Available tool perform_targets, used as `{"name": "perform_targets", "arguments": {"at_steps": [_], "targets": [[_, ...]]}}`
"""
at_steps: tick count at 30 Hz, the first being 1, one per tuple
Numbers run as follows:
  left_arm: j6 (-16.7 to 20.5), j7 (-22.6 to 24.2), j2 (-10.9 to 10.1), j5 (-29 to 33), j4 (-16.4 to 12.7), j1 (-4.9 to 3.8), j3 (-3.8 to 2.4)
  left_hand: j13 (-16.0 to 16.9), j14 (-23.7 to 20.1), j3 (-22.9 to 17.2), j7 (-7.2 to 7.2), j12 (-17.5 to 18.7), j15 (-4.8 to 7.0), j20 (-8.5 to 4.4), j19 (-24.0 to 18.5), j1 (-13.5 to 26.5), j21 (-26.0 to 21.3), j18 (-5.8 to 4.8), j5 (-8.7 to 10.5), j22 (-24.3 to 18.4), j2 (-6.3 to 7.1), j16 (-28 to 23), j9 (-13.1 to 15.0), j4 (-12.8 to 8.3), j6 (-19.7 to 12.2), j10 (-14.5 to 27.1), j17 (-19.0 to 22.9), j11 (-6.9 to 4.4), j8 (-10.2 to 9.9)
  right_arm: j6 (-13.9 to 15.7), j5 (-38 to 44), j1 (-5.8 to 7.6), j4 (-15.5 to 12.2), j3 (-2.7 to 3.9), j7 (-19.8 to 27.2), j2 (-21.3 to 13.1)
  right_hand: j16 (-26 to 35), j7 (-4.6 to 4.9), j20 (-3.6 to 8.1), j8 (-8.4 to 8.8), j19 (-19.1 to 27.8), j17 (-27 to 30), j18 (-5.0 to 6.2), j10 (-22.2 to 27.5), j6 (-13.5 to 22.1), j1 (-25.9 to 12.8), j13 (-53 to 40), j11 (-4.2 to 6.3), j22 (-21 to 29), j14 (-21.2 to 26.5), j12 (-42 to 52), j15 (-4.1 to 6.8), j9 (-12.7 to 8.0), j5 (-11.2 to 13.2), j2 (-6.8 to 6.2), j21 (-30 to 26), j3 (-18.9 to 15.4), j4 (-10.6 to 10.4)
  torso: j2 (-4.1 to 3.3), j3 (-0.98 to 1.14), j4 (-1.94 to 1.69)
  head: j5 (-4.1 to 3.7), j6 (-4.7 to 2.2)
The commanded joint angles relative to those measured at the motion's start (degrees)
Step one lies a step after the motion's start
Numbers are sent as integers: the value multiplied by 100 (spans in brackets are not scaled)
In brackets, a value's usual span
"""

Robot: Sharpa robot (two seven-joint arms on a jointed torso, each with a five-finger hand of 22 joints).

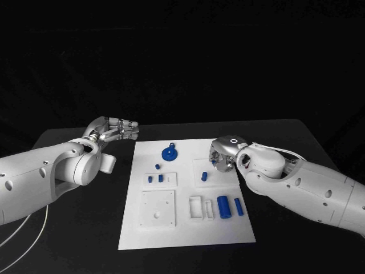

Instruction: Assemble the parts on the task board

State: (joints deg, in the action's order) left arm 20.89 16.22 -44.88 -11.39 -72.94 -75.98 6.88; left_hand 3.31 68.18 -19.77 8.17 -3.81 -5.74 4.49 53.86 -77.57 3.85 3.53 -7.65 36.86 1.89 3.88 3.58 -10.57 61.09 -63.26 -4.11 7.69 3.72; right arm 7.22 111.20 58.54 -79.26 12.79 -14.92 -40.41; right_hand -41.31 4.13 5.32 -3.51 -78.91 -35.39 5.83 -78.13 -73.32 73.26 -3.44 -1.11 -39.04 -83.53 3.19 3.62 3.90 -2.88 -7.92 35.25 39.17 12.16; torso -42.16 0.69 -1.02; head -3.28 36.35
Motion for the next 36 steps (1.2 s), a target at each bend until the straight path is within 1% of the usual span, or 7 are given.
{"name": "perform_targets", "arguments": {"at_steps": [1,10,16,25,29,32,36], "targets": [[47,39,24,9,20,-9,-5,0,-40,12,-22,17,-31,26,-22,-22,21,-51,12,-20,8,-19,5,-19,11,39,1,-5,15,109,67,-3,-43,95,-88,-24,-22,13,15,-16,-55,-16,88,-42,-48,-9,-11,-4,-38,14,22,44,10,8,20,-45,32,-23,0,-6,0,-4,3],[77,28,54,45,75,-9,-6,0,-107,0,1,17,-60,54,-31,11,11,-44,6,-127,33,-24,4,-15,-71,83,5,13,11,373,-320,-6,-219,479,-11,-114,-13,13,16,-17,-102,-30,85,-45,-51,-3,-11,-1,-104,11,22,47,11,10,10,-117,32,-70,4,-4,19,13,-10],[89,20,60,104,110,-10,-6,0,-118,-9,5,15,-65,66,-28,18,10,-39,10,-212,42,-22,5,-14,-88,93,2,16,16,569,-829,-15,-509,632,142,-246,2,16,12,-17,-130,-29,112,-37,-45,17,-11,-5,-192,8,21,44,11,8,6,-202,21,-99,19,-17,34,7,-31],[115,24,193,163,215,-9,-5,0,-127,-6,9,15,-69,68,7,14,22,-40,12,-382,47,-22,5,-3,-99,94,3,19,17,772,-1110,-218,-983,668,315,-230,11,18,7,-16,-165,-16,111,-31,-36,22,-12,-6,-272,6,21,42,13,4,18,-298,3,-110,84,-72,37,187,-44],[123,39,313,189,308,-8,-4,0,-127,-6,9,15,-69,68,7,14,22,-40,12,-382,47,-22,5,-3,-99,94,3,19,17,789,-1011,-360,-1148,663,344,-120,9,18,5,-16,-179,-14,115,-31,-33,22,-12,-7,-305,4,20,40,13,3,22,-327,3,-110,124,-104,37,350,-9],[137,59,405,207,391,-7,-3,0,-131,-6,9,14,-68,65,19,12,25,-42,9,-474,40,-23,4,5,-103,90,3,16,17,783,-845,-458,-1235,604,354,-1,6,20,4,-17,-188,-12,117,-30,-32,21,-12,-7,-334,3,21,40,14,2,25,-356,-1,-107,150,-123,40,514,22],[166,89,508,237,484,-1,-3,0,-131,-6,9,14,-68,65,19,12,26,-42,9,-478,39,-23,4,6,-102,90,3,16,17,752,-621,-536,-1298,451,357,172,2,20,3,-16,-199,-10,114,-31,-33,22,-12,-7,-364,2,21,40,14,2,25,-379,-1,-101,180,-144,32,675,57]]}}
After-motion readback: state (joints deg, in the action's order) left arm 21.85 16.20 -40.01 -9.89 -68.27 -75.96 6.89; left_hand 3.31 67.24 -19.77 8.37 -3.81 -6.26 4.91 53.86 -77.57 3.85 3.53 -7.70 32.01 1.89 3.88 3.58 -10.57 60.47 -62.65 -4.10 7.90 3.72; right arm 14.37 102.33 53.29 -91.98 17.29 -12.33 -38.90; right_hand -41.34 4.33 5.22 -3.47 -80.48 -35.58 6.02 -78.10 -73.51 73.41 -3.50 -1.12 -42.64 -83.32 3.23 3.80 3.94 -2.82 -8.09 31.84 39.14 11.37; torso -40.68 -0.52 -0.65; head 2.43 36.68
